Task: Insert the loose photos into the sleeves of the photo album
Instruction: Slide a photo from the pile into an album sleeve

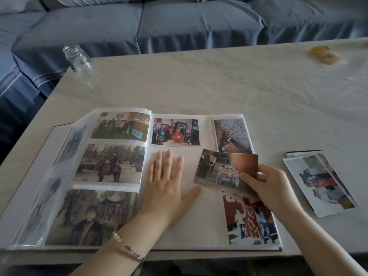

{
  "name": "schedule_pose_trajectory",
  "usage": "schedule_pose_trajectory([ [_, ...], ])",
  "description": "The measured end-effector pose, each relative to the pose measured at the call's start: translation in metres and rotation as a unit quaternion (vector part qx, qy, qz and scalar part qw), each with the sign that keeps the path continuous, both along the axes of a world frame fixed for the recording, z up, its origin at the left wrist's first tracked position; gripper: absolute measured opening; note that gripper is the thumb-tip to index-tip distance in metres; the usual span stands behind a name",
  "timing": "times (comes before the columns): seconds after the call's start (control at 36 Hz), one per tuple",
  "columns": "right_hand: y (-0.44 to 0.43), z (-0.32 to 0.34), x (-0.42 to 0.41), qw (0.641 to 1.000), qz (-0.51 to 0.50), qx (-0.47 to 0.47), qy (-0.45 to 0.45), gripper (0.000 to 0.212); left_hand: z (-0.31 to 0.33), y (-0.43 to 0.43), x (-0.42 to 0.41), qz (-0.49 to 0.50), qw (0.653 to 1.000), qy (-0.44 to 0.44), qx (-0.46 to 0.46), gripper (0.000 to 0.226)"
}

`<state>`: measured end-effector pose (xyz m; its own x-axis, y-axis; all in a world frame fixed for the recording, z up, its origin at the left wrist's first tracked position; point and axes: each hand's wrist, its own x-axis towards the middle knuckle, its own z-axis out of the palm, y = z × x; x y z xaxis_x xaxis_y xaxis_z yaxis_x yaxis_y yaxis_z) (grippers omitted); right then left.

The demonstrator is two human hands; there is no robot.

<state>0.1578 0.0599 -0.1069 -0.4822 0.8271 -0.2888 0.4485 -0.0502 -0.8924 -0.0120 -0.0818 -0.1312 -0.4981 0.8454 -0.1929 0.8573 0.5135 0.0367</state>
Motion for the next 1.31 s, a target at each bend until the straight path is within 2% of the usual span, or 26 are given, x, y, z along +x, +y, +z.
schedule_pose_trajectory([
  [0.11,0.014,0.001,-0.007,0.997,0.052,0.024,-0.044,0.019,0.008,0.002,-0.001,-0.004,0.999,-0.009,-0.044,0.096],
  [0.19,0.018,0.001,-0.018,0.991,0.092,0.05,-0.08,0.029,0.026,0.005,-0.011,-0.029,0.996,-0.012,-0.083,0.083],
  [0.31,0.013,0.003,-0.035,0.98,0.153,0.077,-0.101,0.028,0.05,0.008,-0.043,-0.069,0.996,0.042,-0.045,0.048],
  [0.39,0.008,0.005,-0.049,0.972,0.188,0.084,-0.111,0.023,0.054,0.008,-0.071,-0.028,0.998,0.044,-0.029,0.043],
  [0.47,0.005,0.008,-0.06,0.967,0.208,0.078,-0.123,0.023,0.045,0.006,-0.087,-0.012,1.0,0.011,0.016,0.046],
  [0.53,0.005,0.011,-0.062,0.968,0.21,0.06,-0.127,0.024,0.038,0.005,-0.089,-0.01,0.998,0.001,0.062,0.045],
  [0.61,0.007,0.013,-0.059,0.977,0.177,0.026,-0.116,0.015,0.031,0.004,-0.088,-0.002,0.994,-0.01,0.112,0.043],
  [0.69,0.009,0.01,-0.054,0.985,0.104,0.058,-0.125,0.015,0.028,0.003,-0.091,0.0,0.99,-0.02,0.138,0.043],
  [0.81,0.009,0.006,-0.052,0.986,0.079,0.076,-0.124,0.019,0.026,0.002,-0.091,0.004,0.989,-0.027,0.145,0.043],
  [0.97,0.006,0.006,-0.064,0.991,0.073,0.032,-0.109,0.023,0.026,0.003,-0.091,0.011,0.989,-0.028,0.146,0.045],
  [1.17,-0.006,0.005,-0.081,0.991,0.095,0.013,-0.095,0.012,0.024,0.002,-0.091,0.014,0.987,-0.031,0.156,0.043],
  [1.25,-0.008,0.01,-0.084,0.988,0.105,-0.076,-0.082,0.017,0.023,0.002,-0.092,0.014,0.988,-0.031,0.153,0.044],
  [1.31,-0.006,0.012,-0.082,0.987,0.091,-0.099,-0.082,0.02,0.023,0.002,-0.092,0.015,0.987,-0.032,0.157,0.043],
])
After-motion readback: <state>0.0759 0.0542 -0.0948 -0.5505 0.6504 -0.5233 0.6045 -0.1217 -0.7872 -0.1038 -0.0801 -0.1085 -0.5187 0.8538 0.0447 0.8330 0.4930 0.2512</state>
